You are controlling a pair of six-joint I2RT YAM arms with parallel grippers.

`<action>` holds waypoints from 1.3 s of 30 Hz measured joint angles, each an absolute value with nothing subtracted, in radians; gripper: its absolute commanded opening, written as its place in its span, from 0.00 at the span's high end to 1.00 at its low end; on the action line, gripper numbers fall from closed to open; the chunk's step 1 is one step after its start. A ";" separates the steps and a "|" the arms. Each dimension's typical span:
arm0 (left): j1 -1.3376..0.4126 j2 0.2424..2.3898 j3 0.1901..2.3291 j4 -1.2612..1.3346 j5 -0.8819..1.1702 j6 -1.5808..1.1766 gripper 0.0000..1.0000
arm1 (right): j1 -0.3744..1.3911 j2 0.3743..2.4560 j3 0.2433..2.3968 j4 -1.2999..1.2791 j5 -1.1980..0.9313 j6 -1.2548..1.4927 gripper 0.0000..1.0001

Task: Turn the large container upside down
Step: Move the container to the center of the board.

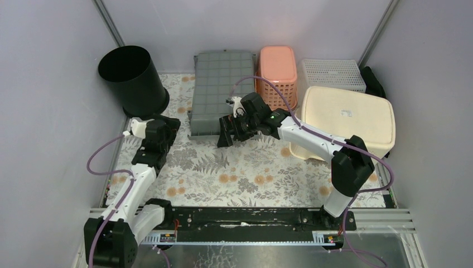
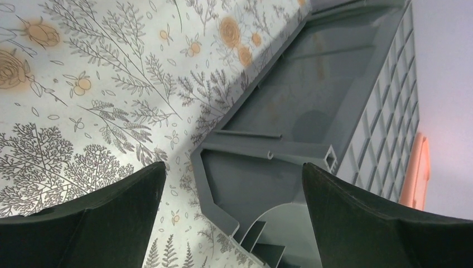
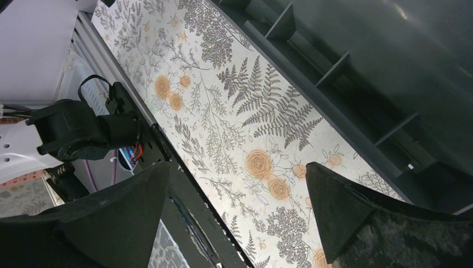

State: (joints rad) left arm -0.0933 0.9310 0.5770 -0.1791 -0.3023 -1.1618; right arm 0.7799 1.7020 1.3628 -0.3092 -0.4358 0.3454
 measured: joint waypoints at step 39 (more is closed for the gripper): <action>-0.387 1.743 1.997 -0.701 -0.416 -0.505 0.00 | 0.781 1.605 1.296 -0.333 -0.428 0.332 0.00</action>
